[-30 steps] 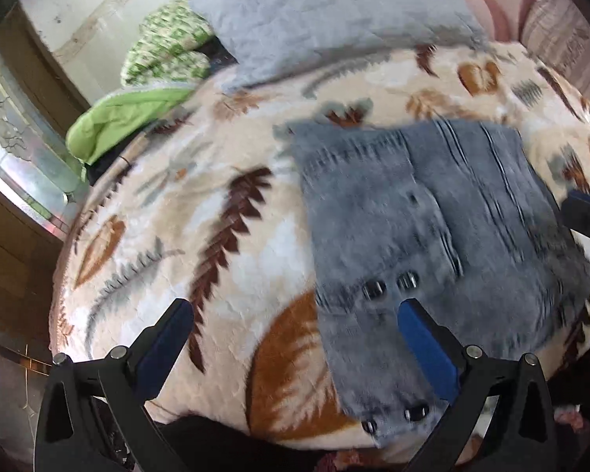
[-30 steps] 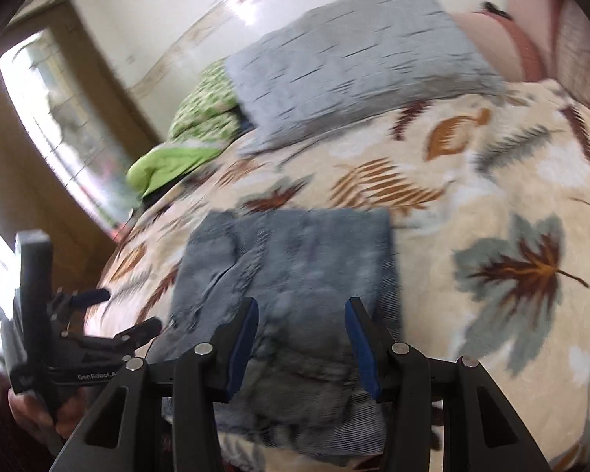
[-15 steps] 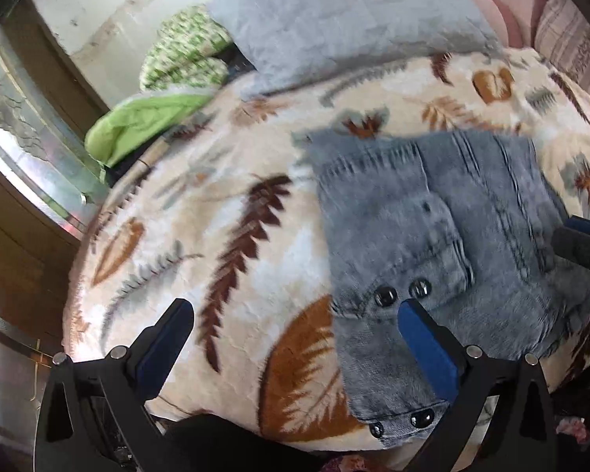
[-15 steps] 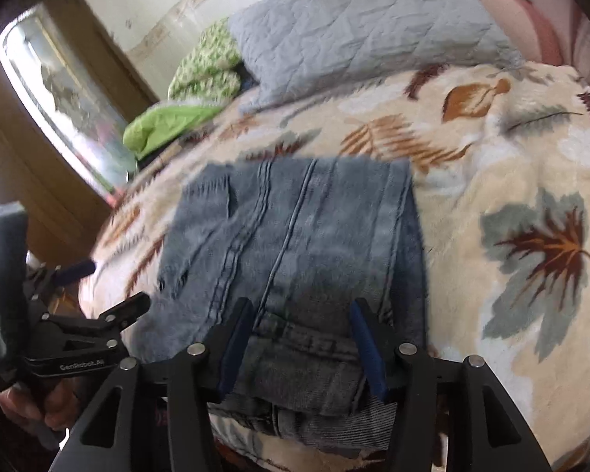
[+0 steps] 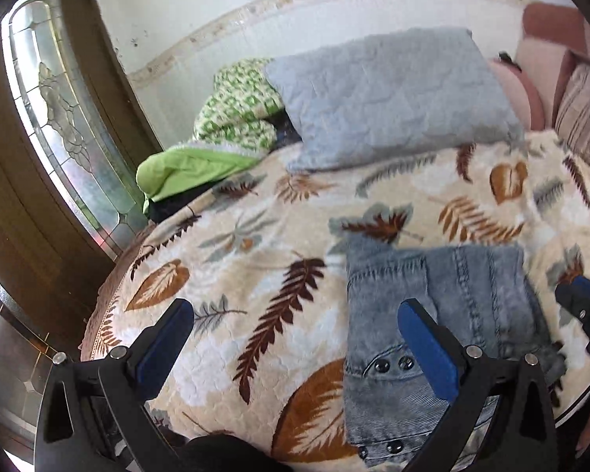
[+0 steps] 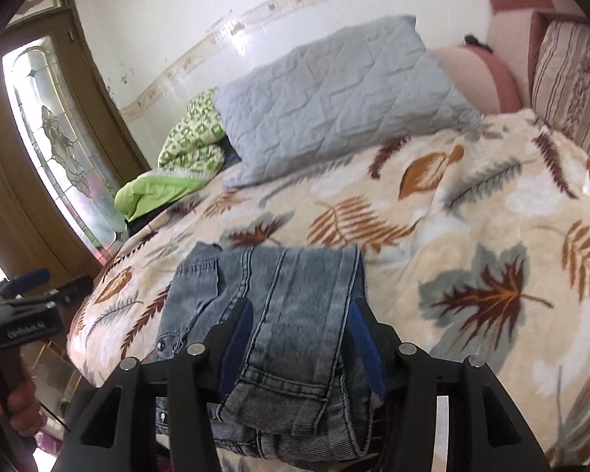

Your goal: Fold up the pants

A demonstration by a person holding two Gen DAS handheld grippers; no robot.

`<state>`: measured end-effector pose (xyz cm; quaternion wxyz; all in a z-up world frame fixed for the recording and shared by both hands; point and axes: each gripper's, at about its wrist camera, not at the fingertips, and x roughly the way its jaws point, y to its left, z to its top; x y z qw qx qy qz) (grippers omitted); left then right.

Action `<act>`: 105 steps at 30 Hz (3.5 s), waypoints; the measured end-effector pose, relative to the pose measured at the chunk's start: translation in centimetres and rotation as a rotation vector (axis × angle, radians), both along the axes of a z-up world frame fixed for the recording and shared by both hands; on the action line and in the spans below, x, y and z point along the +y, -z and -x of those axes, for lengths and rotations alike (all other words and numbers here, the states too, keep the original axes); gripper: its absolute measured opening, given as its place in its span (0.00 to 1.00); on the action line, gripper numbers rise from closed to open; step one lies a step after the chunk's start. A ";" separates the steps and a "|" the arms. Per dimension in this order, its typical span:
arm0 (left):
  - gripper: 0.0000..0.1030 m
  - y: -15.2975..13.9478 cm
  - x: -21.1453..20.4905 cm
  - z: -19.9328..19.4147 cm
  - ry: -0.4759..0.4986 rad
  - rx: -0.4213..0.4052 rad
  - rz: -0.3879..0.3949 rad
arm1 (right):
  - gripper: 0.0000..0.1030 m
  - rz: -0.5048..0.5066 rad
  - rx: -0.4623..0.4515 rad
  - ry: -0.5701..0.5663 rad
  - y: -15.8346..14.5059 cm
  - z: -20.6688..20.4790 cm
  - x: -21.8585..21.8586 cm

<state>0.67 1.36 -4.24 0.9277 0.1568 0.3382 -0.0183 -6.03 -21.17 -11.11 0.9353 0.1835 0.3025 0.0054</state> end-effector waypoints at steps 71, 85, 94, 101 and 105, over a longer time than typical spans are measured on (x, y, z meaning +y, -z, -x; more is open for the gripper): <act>1.00 -0.7 -1.4 0.1 0.096 -0.010 0.099 | 0.59 0.202 -0.048 -0.048 -0.6 0.5 3.6; 1.00 -0.6 -1.1 -0.1 0.103 -0.003 0.103 | 0.59 0.202 -0.038 -0.050 -0.4 0.3 3.6; 1.00 -0.2 -1.2 -0.2 0.110 0.014 0.095 | 0.59 0.210 -0.031 -0.059 -0.2 0.1 3.9; 1.00 -0.4 -1.4 0.1 0.116 0.012 0.093 | 0.59 0.205 -0.043 -0.064 -0.7 0.4 3.8; 1.00 -0.5 -1.8 0.3 0.134 0.015 0.089 | 0.59 0.200 -0.048 -0.060 -0.8 0.6 3.7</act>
